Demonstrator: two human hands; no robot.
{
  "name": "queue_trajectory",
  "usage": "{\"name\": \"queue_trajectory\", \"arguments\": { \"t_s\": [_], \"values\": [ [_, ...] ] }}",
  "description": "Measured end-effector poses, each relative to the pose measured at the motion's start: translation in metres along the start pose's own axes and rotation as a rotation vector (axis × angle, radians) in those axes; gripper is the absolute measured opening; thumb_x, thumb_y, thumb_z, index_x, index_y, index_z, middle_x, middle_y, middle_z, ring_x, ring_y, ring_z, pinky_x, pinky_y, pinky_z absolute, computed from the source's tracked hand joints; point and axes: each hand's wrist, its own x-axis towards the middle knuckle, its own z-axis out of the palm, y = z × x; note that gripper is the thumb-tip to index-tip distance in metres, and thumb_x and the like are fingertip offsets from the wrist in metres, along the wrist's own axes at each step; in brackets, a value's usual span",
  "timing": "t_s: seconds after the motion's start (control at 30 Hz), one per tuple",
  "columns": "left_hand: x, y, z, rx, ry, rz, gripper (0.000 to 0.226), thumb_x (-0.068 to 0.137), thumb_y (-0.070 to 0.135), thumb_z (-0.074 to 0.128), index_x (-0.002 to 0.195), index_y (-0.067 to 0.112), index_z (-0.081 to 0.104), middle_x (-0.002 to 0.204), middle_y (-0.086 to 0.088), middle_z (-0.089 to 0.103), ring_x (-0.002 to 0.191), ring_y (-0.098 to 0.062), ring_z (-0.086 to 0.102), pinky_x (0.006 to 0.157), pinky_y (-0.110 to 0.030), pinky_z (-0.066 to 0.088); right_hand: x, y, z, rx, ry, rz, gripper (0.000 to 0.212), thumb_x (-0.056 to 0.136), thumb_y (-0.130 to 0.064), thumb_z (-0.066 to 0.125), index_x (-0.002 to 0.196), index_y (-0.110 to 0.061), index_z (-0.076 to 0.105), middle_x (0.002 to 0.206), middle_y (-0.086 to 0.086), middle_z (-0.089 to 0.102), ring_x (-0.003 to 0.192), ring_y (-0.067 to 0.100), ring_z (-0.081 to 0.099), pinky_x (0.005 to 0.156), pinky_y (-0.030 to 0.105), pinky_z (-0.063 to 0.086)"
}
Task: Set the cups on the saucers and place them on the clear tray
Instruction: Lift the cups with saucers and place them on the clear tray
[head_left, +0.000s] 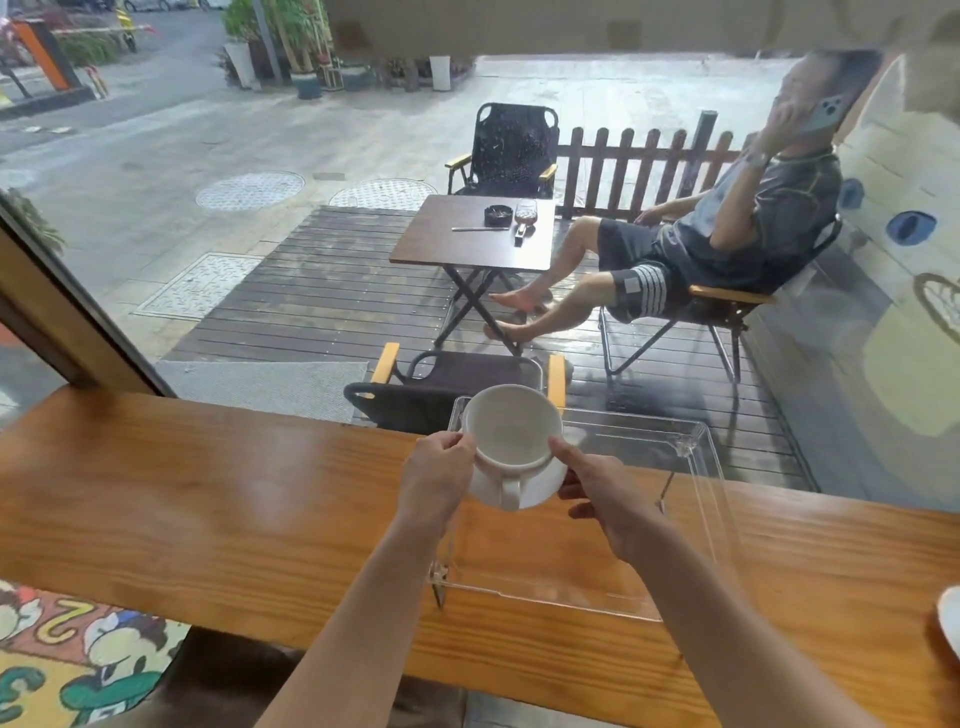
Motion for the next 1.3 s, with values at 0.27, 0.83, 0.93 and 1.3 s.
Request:
{"name": "queue_trajectory", "arguments": {
  "t_s": [0.27, 0.83, 0.93, 1.3],
  "values": [
    [0.007, 0.000, -0.009, 0.198, -0.062, 0.033, 0.037, 0.086, 0.040, 0.047, 0.106, 0.013, 0.062, 0.093, -0.009, 0.065, 0.088, -0.026, 0.060, 0.088, -0.052, 0.052, -0.001, -0.006, -0.001, -0.029, 0.013, 0.040, 0.056, 0.083, -0.051, 0.057, 0.105, 0.000, 0.066, 0.088, 0.010, 0.061, 0.075, 0.019, 0.055, 0.063, 0.028, 0.044],
    [-0.065, 0.061, 0.080, 0.491, 0.056, 0.492, 0.041, 0.085, 0.045, 0.050, 0.122, 0.026, 0.052, 0.112, 0.004, 0.060, 0.113, -0.027, 0.054, 0.081, -0.036, 0.037, -0.051, 0.002, -0.116, -0.237, 0.210, -0.188, 0.066, 0.080, -0.051, 0.062, 0.134, -0.015, 0.049, 0.138, 0.006, 0.051, 0.121, 0.018, 0.049, 0.089, 0.029, 0.039],
    [-0.080, 0.065, 0.131, 0.511, -0.051, 0.533, 0.047, 0.084, 0.048, 0.050, 0.125, 0.025, 0.050, 0.127, -0.001, 0.060, 0.116, -0.024, 0.054, 0.089, -0.040, 0.042, -0.066, 0.014, -0.168, -0.244, 0.294, -0.185, 0.071, 0.078, -0.053, 0.063, 0.137, -0.020, 0.045, 0.143, 0.003, 0.047, 0.125, 0.018, 0.046, 0.091, 0.030, 0.039],
    [-0.127, 0.066, 0.336, 0.641, -0.419, 0.527, 0.055, 0.084, 0.053, 0.046, 0.129, 0.020, 0.048, 0.131, -0.006, 0.057, 0.120, -0.024, 0.052, 0.094, -0.041, 0.043, -0.129, 0.086, -0.381, -0.163, 0.550, -0.022, 0.067, 0.083, -0.040, 0.065, 0.140, -0.015, 0.042, 0.141, 0.013, 0.048, 0.125, 0.026, 0.047, 0.092, 0.032, 0.038]
  ]
}}
